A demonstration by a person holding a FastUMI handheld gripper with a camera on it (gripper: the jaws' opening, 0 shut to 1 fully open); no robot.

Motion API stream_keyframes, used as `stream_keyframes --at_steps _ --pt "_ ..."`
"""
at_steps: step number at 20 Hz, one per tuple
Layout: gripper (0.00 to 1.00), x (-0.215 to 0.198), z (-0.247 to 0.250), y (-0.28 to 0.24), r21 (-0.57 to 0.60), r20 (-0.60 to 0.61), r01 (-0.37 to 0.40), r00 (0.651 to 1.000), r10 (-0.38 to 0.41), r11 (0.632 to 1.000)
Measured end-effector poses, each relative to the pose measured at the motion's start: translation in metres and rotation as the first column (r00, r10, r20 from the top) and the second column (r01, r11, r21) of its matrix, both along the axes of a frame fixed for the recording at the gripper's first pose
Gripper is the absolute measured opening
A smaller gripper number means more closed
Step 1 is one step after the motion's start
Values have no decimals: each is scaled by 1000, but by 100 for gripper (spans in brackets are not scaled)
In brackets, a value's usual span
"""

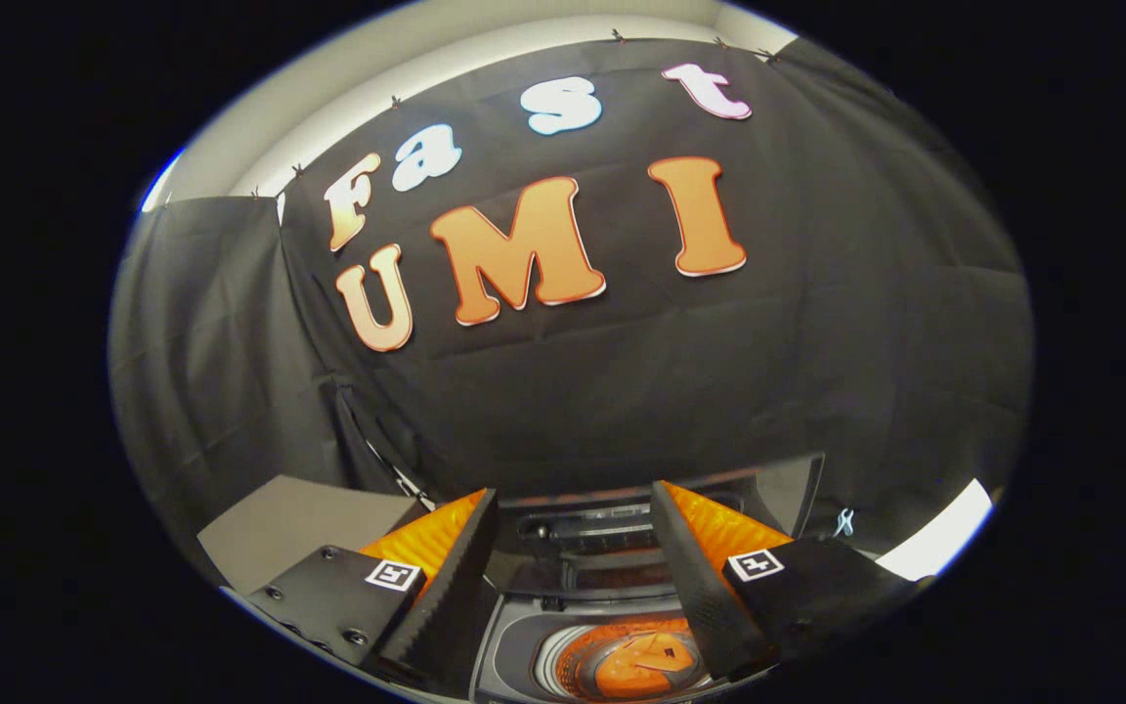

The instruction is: Put the clothes into the washing machine and then close the washing machine lid.

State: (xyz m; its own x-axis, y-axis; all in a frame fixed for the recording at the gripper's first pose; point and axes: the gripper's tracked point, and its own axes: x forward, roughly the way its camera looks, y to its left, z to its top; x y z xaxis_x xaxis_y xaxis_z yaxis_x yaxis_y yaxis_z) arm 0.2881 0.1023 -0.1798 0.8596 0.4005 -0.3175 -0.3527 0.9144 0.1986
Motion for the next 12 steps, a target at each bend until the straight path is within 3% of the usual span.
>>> stream_keyframes --at_steps 6,12 --pt "99 57 27 17 -42 54 -3 999 6 999" --pt "99 109 3 36 -121 36 -27 999 32 992"
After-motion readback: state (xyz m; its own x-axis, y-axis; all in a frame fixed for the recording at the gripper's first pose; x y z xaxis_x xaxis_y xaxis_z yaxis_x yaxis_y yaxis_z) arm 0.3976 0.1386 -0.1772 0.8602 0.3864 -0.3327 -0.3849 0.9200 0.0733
